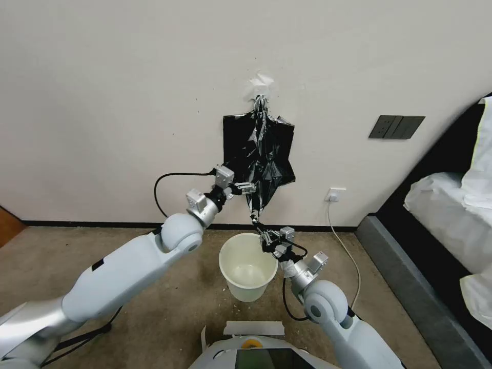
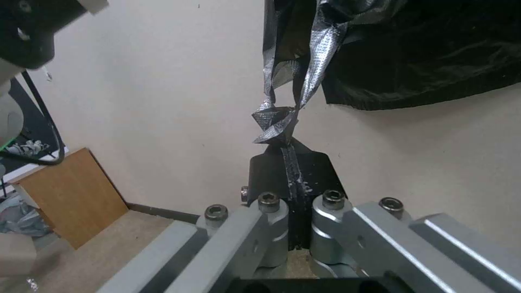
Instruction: Place a trash bag onto the trash bin.
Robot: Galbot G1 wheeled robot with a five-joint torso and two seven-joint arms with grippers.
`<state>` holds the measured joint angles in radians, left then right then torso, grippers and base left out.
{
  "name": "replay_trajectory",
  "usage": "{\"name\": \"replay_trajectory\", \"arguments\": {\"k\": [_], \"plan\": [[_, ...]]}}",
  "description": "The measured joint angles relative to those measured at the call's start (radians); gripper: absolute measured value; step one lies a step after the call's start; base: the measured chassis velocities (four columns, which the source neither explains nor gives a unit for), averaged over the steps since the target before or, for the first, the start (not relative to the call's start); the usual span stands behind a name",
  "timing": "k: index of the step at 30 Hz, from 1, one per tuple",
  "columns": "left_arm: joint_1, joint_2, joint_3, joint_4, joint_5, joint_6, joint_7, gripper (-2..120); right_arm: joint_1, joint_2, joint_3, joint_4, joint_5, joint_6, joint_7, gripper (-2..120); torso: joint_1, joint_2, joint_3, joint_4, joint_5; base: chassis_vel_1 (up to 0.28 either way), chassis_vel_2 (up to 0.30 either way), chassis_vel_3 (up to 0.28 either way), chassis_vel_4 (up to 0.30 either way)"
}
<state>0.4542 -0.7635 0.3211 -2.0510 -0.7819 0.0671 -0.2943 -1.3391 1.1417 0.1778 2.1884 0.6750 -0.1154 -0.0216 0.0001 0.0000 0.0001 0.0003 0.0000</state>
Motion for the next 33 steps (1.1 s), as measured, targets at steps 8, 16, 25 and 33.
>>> {"name": "replay_trajectory", "arguments": {"k": [8,16,25,33], "plan": [[-0.011,-0.034,0.019,0.029,-0.003,0.000,-0.003,64,-0.002,-0.002,0.001,0.002,0.004,0.001,0.002,0,0.000,0.000,0.000,-0.0005,0.0001,0.000,0.000,0.000,0.000],[-0.021,-0.043,0.032,0.034,-0.005,0.001,-0.012,38,0.002,-0.005,0.002,0.005,0.011,0.001,0.004,0,0.000,0.000,0.000,-0.0004,0.0000,0.000,0.000,0.000,0.000],[-0.017,-0.036,0.026,0.019,-0.007,-0.001,-0.022,5,0.004,-0.004,0.003,0.003,0.012,0.002,0.007,0,0.000,0.000,0.000,-0.0003,0.0000,0.000,0.000,0.000,0.000],[0.025,-0.020,-0.026,-0.007,-0.022,-0.020,-0.027,0,0.007,0.001,0.011,0.024,0.011,0.001,0.039,0,0.000,0.000,0.000,-0.0002,0.0000,0.000,0.000,0.000,0.000]]}}
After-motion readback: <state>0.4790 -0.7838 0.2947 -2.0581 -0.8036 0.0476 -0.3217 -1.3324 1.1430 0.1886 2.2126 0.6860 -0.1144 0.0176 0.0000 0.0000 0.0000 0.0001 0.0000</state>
